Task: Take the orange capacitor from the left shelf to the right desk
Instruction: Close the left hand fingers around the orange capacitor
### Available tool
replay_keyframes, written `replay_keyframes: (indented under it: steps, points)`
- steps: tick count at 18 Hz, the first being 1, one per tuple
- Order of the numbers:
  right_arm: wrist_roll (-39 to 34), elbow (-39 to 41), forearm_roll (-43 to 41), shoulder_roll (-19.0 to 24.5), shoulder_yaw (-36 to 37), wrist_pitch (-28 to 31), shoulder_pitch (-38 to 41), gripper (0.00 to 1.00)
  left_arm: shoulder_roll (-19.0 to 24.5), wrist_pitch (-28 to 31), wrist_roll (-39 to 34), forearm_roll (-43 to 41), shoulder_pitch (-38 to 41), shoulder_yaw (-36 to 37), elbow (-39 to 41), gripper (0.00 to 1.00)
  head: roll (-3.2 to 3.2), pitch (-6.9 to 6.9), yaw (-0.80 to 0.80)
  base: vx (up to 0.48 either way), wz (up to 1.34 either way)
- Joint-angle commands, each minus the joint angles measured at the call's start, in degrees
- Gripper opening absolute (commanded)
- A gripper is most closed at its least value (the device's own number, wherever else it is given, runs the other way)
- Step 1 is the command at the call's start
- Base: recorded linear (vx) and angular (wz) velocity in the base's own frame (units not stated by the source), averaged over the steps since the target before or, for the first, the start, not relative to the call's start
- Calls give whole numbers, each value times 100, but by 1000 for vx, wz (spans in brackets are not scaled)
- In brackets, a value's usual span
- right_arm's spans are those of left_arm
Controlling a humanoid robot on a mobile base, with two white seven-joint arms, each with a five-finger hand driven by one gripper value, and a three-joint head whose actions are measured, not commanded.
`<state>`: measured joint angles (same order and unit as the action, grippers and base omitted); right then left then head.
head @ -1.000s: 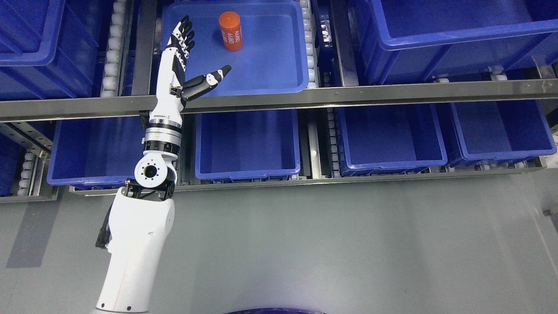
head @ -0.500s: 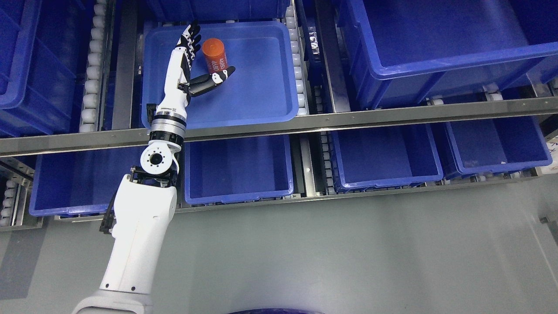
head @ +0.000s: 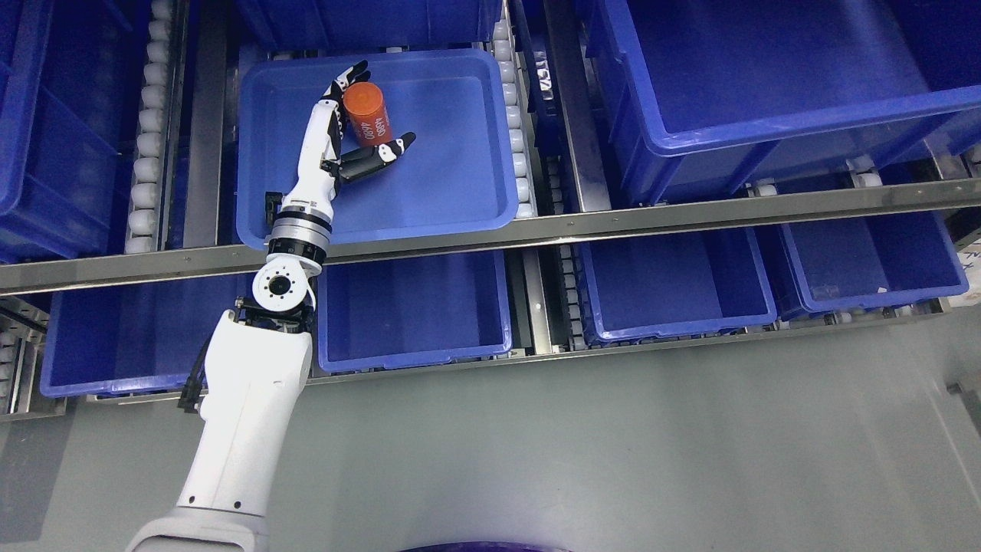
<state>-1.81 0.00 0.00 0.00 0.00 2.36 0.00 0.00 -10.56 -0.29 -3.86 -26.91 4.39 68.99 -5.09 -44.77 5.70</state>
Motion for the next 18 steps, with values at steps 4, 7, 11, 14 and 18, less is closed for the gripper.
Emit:
replay_keyframes:
  steps: [4, 7, 11, 14, 18]
  points:
    - [-4, 193, 26, -100, 62, 1, -9, 100, 100, -298, 20, -19, 54, -122, -263, 42, 0, 0, 0, 0, 0]
    - [-4, 193, 26, -100, 62, 1, -9, 100, 100, -333, 20, -10, 72, -175, -342, 32, 0, 0, 0, 0, 0]
    - [-4, 193, 26, -100, 62, 1, -9, 100, 100, -781, -7, 156, 98, -254, -351, 0, 0, 0, 0, 0, 0]
    - [-4, 193, 26, -100, 62, 1, -9, 100, 100, -904, -7, 201, 107, -298, -334, 0, 0, 0, 0, 0, 0]
    - [-4, 193, 26, -100, 62, 1, -9, 100, 100, -1316, -7, 578, 90, -263, 77, 0, 0, 0, 0, 0, 0]
